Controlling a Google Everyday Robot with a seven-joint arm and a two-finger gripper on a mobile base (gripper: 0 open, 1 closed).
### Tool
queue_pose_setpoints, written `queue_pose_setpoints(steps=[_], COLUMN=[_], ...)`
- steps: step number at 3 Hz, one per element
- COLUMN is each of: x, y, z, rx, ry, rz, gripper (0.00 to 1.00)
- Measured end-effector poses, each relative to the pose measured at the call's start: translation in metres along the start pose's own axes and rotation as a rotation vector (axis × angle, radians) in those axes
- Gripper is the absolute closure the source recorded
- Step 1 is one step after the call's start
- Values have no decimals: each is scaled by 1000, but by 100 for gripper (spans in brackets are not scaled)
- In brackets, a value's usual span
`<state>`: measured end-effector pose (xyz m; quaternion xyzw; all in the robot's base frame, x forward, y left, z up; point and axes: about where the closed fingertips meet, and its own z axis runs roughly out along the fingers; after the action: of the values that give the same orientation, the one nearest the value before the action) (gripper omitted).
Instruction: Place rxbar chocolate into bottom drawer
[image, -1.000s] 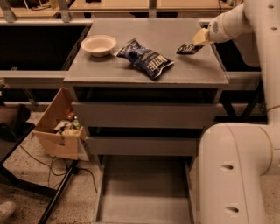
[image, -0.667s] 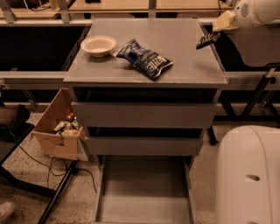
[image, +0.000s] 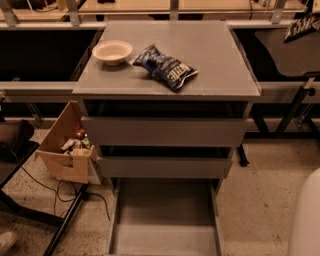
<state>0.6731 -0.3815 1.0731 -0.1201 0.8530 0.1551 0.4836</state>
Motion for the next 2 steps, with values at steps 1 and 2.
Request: queue_pose_setpoints(steps=[1,2], x=[12,12], y=[-14,-14], z=[-51,-51], rx=[72,72], ry=[12,12], rz=[19,19], gripper=[100,100])
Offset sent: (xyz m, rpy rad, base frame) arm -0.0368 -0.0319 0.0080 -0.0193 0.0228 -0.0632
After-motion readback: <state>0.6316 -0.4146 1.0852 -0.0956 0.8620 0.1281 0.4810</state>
